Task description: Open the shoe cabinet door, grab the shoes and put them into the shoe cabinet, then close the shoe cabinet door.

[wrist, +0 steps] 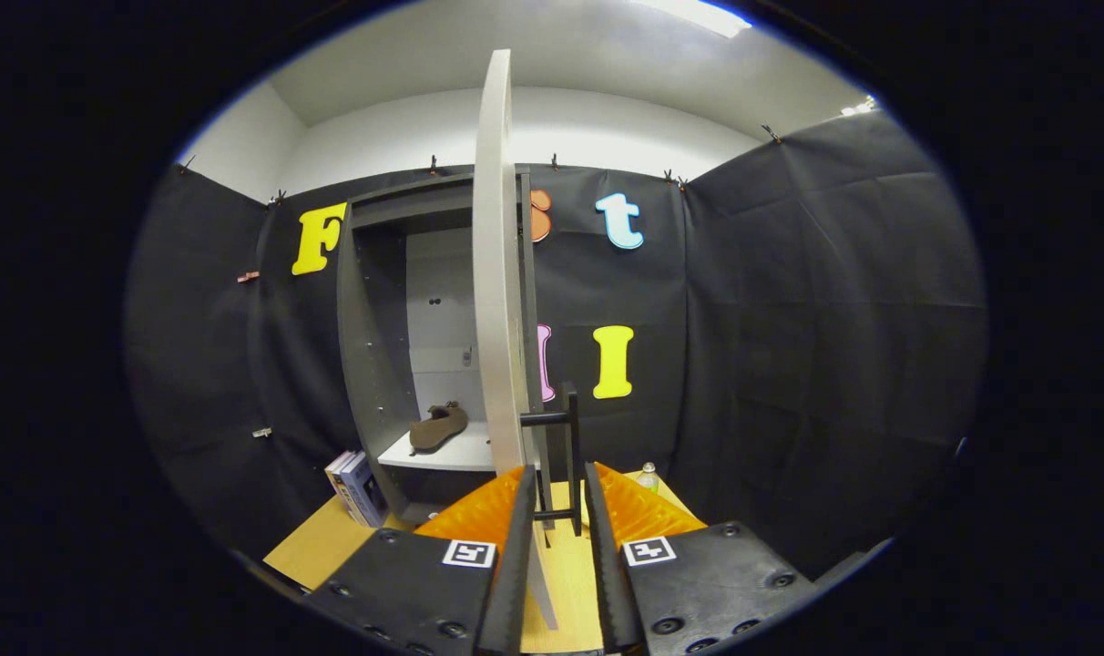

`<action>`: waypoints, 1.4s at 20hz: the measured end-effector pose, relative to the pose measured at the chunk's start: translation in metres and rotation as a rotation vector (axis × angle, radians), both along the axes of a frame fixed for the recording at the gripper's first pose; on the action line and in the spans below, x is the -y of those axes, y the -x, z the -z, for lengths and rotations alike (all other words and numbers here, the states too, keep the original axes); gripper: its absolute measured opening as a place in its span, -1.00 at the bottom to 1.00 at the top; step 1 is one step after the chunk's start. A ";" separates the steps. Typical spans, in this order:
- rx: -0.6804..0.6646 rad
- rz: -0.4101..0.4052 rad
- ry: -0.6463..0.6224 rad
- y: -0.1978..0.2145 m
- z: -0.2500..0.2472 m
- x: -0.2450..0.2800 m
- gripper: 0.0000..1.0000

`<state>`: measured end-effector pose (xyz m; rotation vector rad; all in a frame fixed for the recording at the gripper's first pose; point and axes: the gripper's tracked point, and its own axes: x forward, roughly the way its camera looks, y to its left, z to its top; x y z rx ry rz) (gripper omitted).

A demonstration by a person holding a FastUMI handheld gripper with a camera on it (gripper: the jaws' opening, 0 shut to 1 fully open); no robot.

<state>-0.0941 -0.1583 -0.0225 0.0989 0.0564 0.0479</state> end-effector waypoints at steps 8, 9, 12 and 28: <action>-0.163 -0.160 0.072 0.005 0.090 -0.100 0.95; -0.203 -0.177 0.067 -0.001 0.108 -0.114 0.96; -0.352 -0.206 0.044 -0.013 0.177 -0.145 0.96; -0.848 -0.223 0.004 -0.052 0.482 -0.217 0.95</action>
